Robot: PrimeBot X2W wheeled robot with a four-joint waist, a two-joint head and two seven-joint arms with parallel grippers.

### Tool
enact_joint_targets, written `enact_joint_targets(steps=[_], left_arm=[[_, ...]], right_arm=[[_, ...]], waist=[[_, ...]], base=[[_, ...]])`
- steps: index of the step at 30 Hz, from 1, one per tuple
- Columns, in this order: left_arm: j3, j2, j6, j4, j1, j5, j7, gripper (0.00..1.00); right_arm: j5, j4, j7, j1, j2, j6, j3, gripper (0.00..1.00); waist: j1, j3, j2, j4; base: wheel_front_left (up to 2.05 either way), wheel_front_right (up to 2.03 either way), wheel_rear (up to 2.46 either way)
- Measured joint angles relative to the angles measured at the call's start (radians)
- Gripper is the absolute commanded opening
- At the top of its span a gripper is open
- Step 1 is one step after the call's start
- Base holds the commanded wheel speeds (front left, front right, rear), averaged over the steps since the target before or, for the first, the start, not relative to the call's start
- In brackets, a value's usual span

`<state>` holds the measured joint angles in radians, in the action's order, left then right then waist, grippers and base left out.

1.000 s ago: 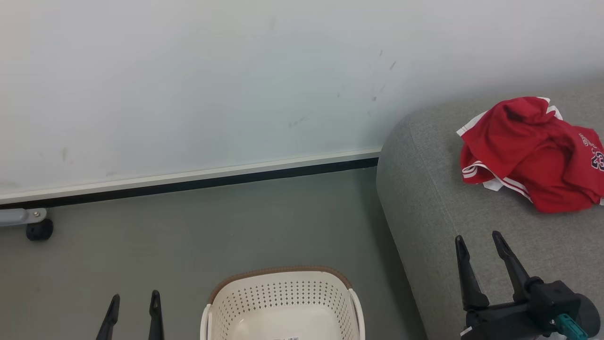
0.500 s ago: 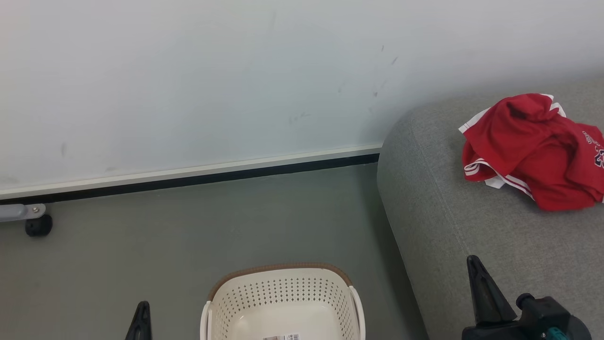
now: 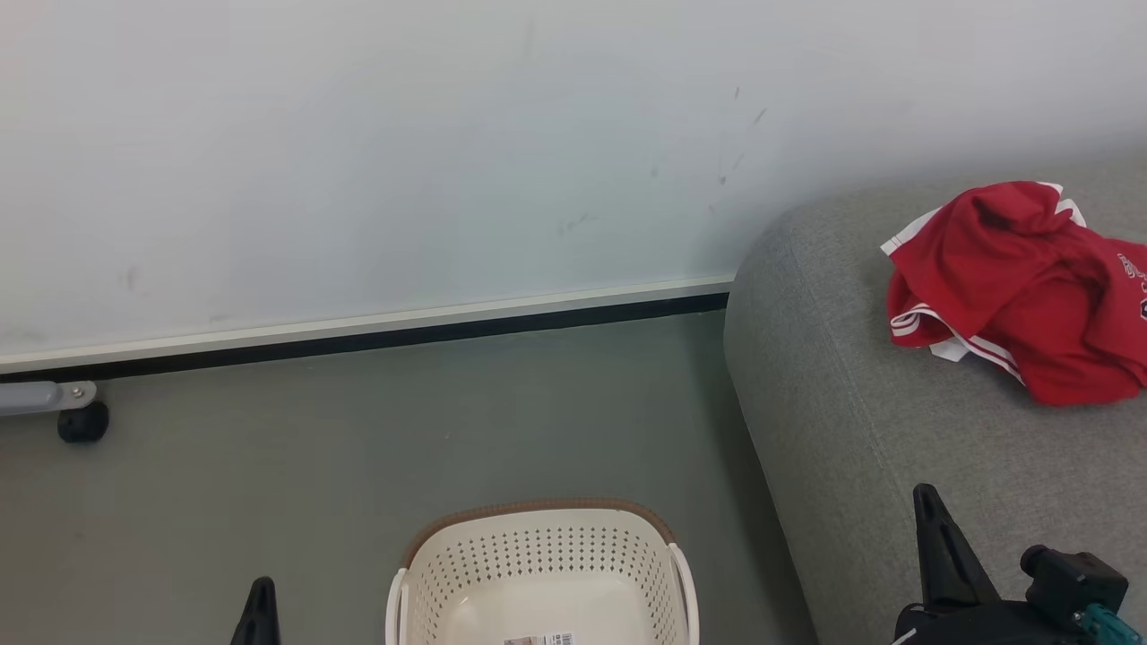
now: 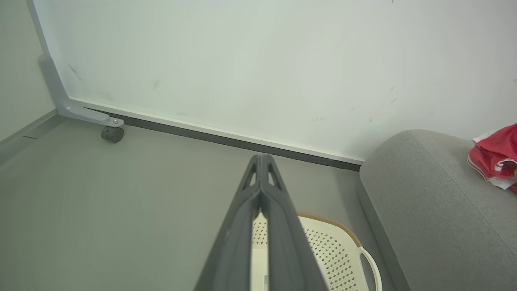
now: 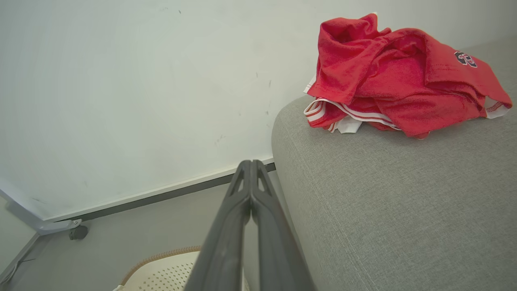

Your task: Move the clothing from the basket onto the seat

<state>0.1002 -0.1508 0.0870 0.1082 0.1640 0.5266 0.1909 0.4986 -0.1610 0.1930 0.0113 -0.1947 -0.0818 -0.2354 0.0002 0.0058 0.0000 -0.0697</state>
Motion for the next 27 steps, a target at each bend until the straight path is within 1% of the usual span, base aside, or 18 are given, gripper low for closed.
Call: enact_joint_targets(steps=[22,27], left_arm=[[-0.05,0.027,-0.044,0.041,-0.059,0.276,-0.081,0.0],[-0.058,0.03,-0.057,0.048,-0.064,0.316,-0.094,0.0]], right_arm=[[0.276,-0.03,-0.082,0.019,0.038,0.047,0.093,0.0],[0.326,-0.035,-0.096,0.02,0.045,0.056,0.109,0.0]], waist=[[0.0,-0.001,0.0,0.017],[0.0,-0.002,0.0,0.021]], base=[[0.0,0.0,0.0],[0.0,0.0,0.0]])
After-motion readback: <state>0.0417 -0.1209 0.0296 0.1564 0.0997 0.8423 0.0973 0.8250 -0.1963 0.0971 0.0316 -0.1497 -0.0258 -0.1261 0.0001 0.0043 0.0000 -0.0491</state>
